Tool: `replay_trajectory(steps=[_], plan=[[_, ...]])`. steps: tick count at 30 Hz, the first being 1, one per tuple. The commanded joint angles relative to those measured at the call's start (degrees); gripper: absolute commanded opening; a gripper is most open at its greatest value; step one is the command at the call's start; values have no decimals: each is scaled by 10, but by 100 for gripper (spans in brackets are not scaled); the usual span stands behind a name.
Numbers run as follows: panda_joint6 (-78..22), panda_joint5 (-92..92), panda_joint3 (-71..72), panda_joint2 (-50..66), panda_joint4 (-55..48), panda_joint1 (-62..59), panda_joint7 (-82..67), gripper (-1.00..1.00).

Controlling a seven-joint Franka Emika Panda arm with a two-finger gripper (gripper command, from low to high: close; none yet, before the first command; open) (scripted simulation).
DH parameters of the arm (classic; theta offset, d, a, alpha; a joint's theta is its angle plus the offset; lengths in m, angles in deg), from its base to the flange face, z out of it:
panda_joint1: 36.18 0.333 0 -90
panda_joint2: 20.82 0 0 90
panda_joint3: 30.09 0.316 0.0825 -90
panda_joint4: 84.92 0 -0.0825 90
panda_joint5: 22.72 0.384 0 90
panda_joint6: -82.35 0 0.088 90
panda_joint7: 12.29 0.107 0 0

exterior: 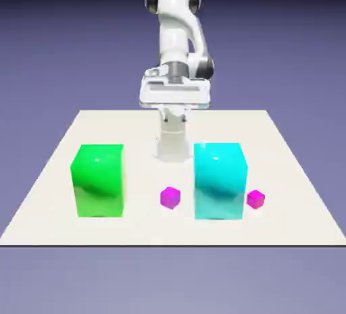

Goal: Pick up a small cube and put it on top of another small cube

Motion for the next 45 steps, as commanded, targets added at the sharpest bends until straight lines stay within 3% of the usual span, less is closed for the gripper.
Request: replay_trajectory(steps=[1, 21, 27, 28, 35, 39, 45], plan=[[-23, 8, -1, 21, -9, -4, 7, 0], [-479, 161, -15, 432, -183, -80, 145, 0], [-375, 199, 6, 510, -157, -77, 118, 0], [-375, 199, 6, 510, -157, -77, 118, -100], [-479, 161, -15, 432, -183, -80, 145, -100], [-518, 155, -39, 440, -252, -22, 45, -100], [-435, 14, 43, 368, -248, -32, 49, -100]])
